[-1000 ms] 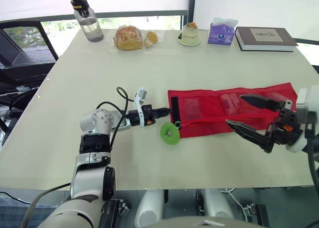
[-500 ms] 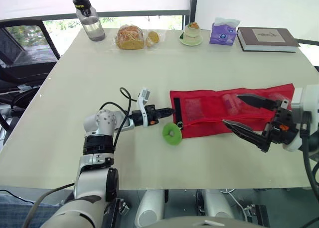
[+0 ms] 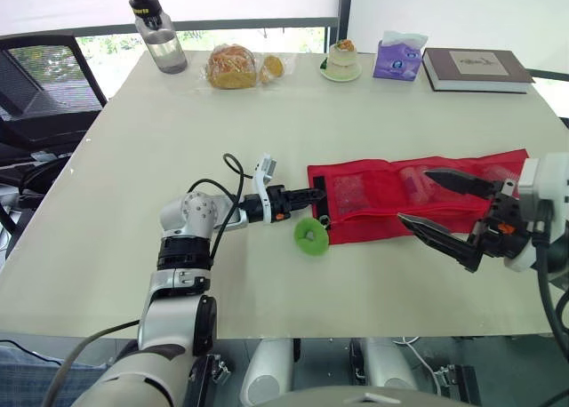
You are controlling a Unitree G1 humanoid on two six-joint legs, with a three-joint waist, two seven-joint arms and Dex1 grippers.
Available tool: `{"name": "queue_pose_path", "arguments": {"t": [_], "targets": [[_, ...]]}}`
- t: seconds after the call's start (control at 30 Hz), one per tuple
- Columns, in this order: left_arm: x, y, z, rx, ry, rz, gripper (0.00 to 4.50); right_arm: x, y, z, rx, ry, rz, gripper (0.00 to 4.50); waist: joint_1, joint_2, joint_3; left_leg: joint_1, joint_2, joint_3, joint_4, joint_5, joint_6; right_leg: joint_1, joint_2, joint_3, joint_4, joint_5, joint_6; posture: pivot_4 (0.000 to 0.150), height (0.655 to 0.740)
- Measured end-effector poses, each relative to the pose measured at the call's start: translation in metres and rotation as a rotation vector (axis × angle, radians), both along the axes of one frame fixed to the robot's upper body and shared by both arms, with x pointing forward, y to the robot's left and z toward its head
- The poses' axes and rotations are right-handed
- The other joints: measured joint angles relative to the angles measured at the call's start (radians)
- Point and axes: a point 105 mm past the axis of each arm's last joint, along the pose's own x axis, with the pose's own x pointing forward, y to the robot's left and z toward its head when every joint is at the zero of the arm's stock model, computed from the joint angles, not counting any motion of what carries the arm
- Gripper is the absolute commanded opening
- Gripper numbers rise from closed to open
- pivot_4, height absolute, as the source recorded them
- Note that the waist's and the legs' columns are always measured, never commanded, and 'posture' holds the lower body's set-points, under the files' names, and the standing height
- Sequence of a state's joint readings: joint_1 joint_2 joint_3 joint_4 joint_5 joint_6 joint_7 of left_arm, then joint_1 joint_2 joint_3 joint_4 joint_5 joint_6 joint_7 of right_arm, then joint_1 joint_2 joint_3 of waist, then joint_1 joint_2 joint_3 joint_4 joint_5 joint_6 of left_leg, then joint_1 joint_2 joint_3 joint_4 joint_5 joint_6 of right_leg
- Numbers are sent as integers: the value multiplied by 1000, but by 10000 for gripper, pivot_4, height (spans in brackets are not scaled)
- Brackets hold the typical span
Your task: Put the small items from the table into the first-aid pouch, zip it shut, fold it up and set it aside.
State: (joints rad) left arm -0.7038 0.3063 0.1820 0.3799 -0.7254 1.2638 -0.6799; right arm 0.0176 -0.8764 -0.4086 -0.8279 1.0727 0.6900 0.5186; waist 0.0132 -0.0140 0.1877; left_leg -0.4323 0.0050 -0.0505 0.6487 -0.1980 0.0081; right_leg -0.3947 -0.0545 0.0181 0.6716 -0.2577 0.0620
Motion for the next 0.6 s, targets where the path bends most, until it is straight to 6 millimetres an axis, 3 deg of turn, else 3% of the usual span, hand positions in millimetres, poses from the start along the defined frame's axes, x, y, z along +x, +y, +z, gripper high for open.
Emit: {"name": "queue_pose_path", "arguments": {"t": [0.2, 0.43, 0.6], "targets": [[1, 7, 2, 6, -5, 15, 26704, -1, 0, -1, 0, 3, -2, 45000, -1, 0, 0, 0, 0, 0, 0, 0, 0, 0, 0, 0, 0, 0, 0, 1500, 7332], [0, 21, 23, 18, -75, 38, 26704, -3, 1, -1, 2, -7, -3, 45000, -2, 0, 0, 0, 0, 0, 0, 0, 0, 0, 0, 0, 0, 0, 0, 1500, 7332], [0, 25, 15, 64, -35, 77, 26704, -3, 1, -1, 1, -15, -1, 45000, -1, 0, 0, 0, 0, 0, 0, 0, 0, 0, 0, 0, 0, 0, 0, 1500, 7332]]}}
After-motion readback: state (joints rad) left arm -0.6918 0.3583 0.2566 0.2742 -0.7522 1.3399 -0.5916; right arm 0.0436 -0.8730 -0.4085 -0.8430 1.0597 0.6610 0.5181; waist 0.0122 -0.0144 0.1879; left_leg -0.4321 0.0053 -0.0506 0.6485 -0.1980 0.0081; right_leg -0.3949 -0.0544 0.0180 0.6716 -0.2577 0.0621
